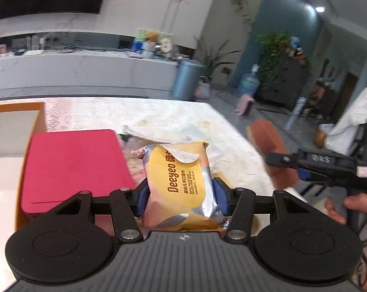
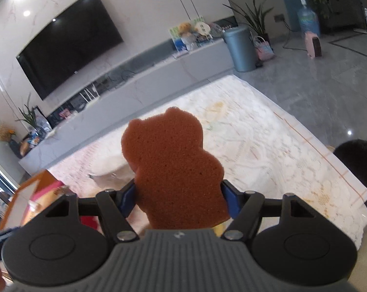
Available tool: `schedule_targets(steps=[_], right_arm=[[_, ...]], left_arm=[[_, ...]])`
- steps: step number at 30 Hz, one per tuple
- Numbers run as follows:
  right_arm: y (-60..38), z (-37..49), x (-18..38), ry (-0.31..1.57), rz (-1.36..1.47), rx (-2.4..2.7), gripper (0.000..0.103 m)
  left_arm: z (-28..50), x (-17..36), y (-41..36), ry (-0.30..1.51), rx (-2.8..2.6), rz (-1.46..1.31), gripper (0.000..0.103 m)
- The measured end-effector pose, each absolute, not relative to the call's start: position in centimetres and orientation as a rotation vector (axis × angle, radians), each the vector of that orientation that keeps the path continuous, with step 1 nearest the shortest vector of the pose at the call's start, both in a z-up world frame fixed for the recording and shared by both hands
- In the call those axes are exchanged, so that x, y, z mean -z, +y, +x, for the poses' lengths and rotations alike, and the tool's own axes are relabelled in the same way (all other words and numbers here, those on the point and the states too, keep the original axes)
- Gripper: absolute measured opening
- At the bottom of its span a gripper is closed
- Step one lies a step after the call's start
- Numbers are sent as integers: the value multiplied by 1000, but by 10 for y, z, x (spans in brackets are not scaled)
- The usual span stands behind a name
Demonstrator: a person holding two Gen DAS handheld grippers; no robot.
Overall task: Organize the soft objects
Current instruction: 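Lift the sponge and packet with both grippers and carry them over the box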
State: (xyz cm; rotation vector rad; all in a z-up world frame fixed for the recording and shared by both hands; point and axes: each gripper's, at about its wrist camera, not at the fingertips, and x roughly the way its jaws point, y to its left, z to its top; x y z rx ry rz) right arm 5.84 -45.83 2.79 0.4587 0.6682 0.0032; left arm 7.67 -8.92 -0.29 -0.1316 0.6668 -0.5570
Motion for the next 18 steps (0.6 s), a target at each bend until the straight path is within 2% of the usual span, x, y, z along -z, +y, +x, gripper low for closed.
schedule_targets(steps=[6, 18], right_arm=[[-438, 50, -58, 634, 450, -39, 70], [-381, 28, -130, 537, 407, -152, 70]], left_arm=[[72, -6, -80, 659, 610, -207, 61], [42, -61, -25, 482, 587, -322, 61]])
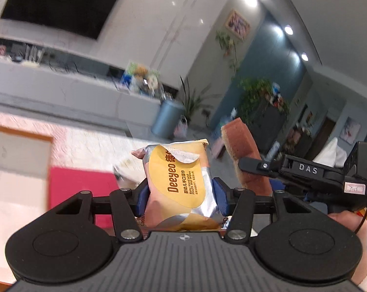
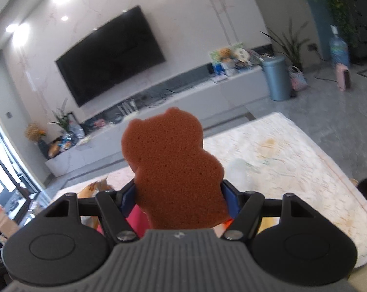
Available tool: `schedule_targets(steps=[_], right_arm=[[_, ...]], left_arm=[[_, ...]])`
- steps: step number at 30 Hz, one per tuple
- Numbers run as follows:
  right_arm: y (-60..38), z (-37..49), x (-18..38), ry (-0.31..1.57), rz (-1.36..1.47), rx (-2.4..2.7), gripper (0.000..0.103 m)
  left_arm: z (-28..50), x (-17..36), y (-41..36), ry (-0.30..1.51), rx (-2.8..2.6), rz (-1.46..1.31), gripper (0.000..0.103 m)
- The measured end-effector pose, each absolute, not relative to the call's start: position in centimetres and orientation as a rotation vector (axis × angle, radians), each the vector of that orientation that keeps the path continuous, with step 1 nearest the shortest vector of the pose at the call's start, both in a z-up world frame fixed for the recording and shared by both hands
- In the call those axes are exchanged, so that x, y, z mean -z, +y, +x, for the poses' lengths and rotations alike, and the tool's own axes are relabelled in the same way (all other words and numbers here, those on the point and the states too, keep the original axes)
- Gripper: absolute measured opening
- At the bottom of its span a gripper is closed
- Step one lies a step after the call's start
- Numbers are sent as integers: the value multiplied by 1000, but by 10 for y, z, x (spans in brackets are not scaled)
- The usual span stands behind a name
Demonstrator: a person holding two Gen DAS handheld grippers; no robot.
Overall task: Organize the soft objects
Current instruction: 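Lift the sponge and packet with both grippers and carry them over the box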
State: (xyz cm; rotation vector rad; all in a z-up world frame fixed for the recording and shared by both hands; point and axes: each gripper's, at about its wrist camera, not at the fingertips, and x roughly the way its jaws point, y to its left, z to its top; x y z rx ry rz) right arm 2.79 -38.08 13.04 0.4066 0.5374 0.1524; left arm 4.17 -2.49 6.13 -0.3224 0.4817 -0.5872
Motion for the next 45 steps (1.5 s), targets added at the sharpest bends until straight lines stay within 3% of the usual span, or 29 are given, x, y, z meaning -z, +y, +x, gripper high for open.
schedule_targets(steps=[13, 24, 31, 45], right_arm=[[-244, 29, -188, 520, 327, -438, 70], [-117, 78, -134, 741, 187, -569, 70], [-85, 104, -91, 848, 164, -596, 70], [-66, 123, -61, 917, 60, -530, 70]], left_arm=[[19, -78, 74, 369, 317, -367, 61], [34, -43, 127, 440, 140, -399, 61], [43, -16, 141, 544, 109, -404, 61], [52, 2, 136, 676, 0, -322, 61]])
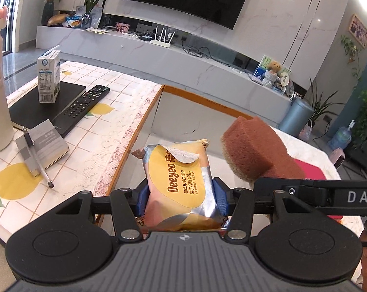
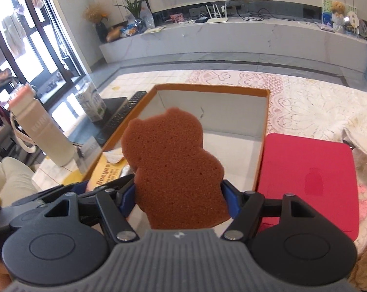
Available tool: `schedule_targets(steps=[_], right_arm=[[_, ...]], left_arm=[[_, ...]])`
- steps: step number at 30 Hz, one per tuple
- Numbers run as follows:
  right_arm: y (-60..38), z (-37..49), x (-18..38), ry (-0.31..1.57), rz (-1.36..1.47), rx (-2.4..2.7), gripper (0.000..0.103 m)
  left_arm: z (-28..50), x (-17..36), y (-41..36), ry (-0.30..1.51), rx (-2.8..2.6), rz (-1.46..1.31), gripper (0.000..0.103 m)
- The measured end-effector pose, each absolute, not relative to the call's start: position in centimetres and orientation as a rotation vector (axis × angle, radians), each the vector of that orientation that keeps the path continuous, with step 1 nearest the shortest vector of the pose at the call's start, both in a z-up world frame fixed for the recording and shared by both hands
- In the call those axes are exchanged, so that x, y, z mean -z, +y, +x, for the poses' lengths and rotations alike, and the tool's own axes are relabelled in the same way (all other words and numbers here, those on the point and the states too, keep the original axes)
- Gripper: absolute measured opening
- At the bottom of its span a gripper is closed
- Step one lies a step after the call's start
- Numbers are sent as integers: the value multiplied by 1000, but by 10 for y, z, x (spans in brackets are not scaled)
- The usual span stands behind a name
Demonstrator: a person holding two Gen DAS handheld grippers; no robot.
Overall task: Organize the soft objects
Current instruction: 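Lift the sponge and packet with both grippers and carry them over the box, then open the left gripper dropping the packet in the box while the right releases the sponge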
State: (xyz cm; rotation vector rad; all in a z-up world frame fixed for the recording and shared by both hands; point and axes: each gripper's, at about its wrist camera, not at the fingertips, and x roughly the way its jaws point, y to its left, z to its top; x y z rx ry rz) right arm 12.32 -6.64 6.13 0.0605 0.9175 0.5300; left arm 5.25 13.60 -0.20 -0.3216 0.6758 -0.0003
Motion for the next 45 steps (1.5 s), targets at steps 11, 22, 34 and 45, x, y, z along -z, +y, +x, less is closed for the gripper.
schedule_targets(steps=[11, 22, 34, 45], right_arm=[[-72, 119, -56, 933, 14, -488, 70], [-61, 119, -45, 974, -19, -490, 70], [-24, 122, -23, 1032, -175, -488, 70], [-14, 121, -17, 1026, -246, -481, 72]], left_arm=[[38, -10, 135, 639, -120, -266, 61], [23, -23, 146, 525, -139, -321, 89], [24, -20, 163, 523, -142, -392, 90], [25, -17, 167, 537, -140, -416, 90]])
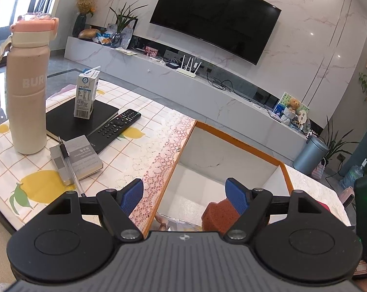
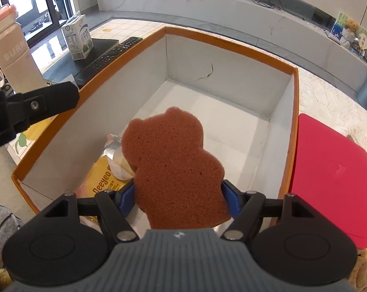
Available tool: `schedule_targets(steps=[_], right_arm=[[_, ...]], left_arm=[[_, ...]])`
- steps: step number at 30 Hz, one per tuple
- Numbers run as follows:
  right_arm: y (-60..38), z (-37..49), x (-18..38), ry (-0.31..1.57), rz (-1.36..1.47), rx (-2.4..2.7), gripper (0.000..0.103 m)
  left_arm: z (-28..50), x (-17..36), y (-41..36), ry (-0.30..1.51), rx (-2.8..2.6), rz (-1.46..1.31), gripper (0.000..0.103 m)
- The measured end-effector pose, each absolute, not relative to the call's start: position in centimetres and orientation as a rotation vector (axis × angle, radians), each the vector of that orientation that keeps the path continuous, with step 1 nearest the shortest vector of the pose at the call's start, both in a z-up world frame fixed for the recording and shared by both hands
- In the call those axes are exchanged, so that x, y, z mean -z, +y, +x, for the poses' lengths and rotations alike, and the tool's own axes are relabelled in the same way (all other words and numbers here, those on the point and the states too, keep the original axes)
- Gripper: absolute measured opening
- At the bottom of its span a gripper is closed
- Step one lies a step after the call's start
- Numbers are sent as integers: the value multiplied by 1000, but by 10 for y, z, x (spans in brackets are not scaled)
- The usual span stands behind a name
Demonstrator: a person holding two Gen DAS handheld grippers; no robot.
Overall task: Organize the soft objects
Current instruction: 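Open the left gripper dropping the packet in the box while the right releases the sponge, then move the right tool back to the brown plush toy on the table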
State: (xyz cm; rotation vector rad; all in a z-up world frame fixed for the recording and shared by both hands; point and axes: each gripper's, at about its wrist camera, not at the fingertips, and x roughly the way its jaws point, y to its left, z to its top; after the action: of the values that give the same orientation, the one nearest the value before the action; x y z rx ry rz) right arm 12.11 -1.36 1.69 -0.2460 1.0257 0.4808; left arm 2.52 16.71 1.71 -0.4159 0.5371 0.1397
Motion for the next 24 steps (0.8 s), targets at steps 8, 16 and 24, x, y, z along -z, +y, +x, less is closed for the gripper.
schedule_targets(steps=[8, 16, 24], right_arm=[[-10, 117, -25, 997, -265, -490, 97], [-20, 106, -62, 871, -225, -501, 100], [-44, 94, -108, 753, -282, -492, 100]], left_arm=[[26, -16, 166, 545, -130, -414, 90], [25, -16, 166, 539, -131, -411, 90], [16, -28, 165, 484, -131, -433, 91]])
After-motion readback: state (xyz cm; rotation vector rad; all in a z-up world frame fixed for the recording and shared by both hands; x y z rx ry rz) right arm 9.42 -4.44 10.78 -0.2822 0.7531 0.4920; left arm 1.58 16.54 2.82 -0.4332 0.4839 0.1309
